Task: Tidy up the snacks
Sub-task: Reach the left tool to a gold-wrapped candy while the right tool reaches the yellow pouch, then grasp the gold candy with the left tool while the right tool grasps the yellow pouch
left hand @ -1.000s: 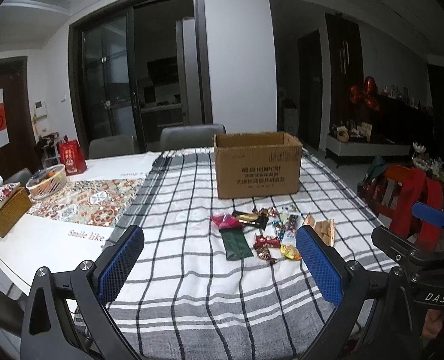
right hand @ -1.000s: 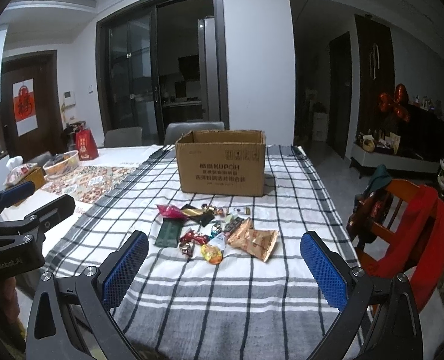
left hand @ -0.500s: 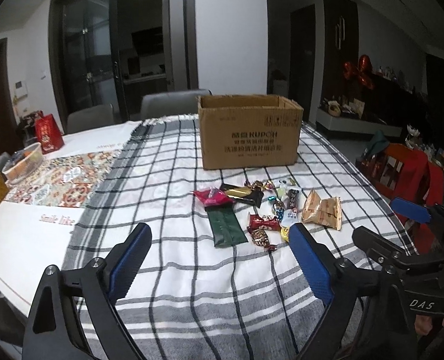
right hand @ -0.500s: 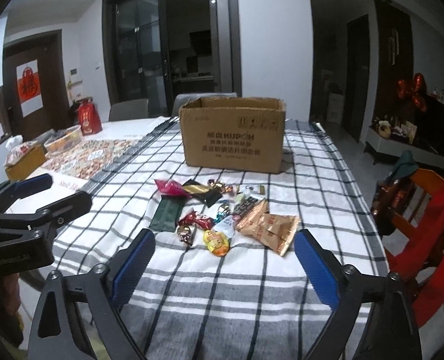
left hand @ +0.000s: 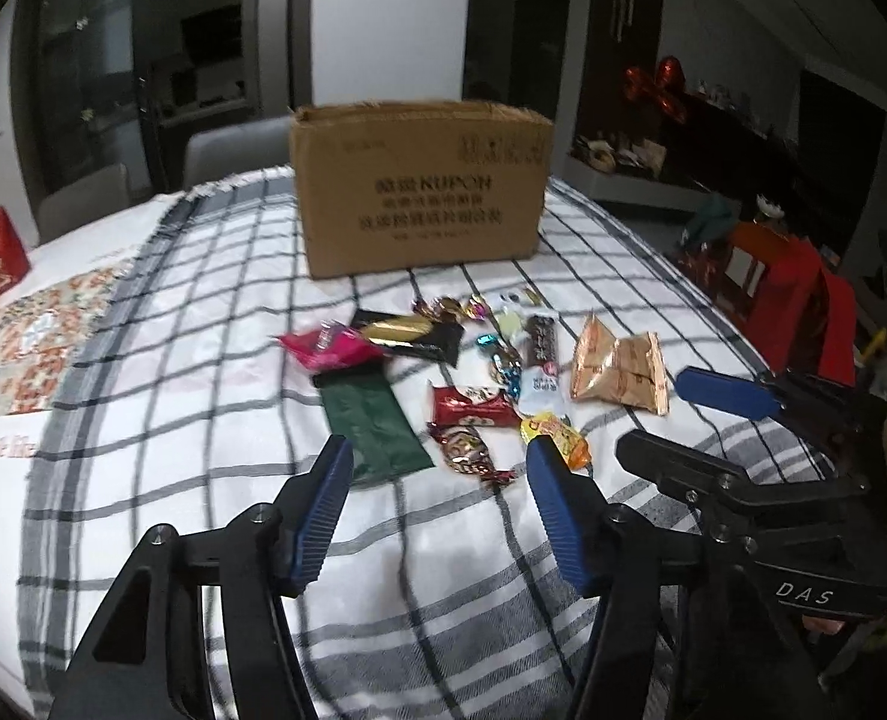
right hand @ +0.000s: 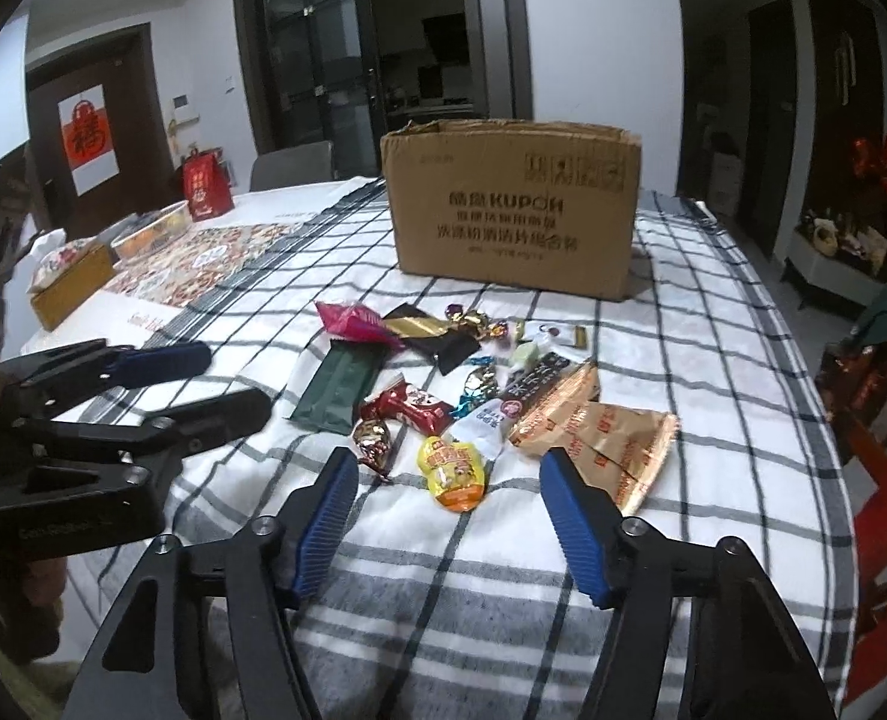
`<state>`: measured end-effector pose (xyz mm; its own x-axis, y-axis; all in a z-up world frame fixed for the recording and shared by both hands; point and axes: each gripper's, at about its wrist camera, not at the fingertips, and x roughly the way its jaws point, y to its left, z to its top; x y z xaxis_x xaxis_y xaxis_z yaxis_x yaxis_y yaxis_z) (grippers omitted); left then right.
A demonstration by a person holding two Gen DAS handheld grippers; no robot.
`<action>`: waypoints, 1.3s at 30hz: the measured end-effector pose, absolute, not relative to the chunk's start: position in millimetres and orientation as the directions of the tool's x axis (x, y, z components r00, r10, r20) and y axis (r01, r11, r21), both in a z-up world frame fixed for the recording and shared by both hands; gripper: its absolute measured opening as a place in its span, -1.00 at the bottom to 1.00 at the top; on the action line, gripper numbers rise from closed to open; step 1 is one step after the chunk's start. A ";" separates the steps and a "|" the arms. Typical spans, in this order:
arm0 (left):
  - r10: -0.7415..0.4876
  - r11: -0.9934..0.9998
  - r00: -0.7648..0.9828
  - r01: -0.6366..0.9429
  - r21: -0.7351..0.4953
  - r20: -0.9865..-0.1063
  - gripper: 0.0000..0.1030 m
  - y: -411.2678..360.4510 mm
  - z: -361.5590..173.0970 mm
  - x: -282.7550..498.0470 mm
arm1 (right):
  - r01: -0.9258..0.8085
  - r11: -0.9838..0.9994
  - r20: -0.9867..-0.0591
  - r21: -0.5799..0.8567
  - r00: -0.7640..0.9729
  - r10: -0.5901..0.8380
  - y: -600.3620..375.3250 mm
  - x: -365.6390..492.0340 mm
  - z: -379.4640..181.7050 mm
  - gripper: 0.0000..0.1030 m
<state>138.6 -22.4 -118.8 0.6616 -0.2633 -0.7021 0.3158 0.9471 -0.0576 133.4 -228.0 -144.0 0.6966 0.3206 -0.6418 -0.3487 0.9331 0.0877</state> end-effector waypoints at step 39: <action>-0.348 0.926 0.511 0.318 -0.203 -0.786 -0.49 -38.3 -177.9 193.1 | -0.386 0.894 -0.720 0.229 0.550 0.422 -225.6 186.2 -200.2 -0.39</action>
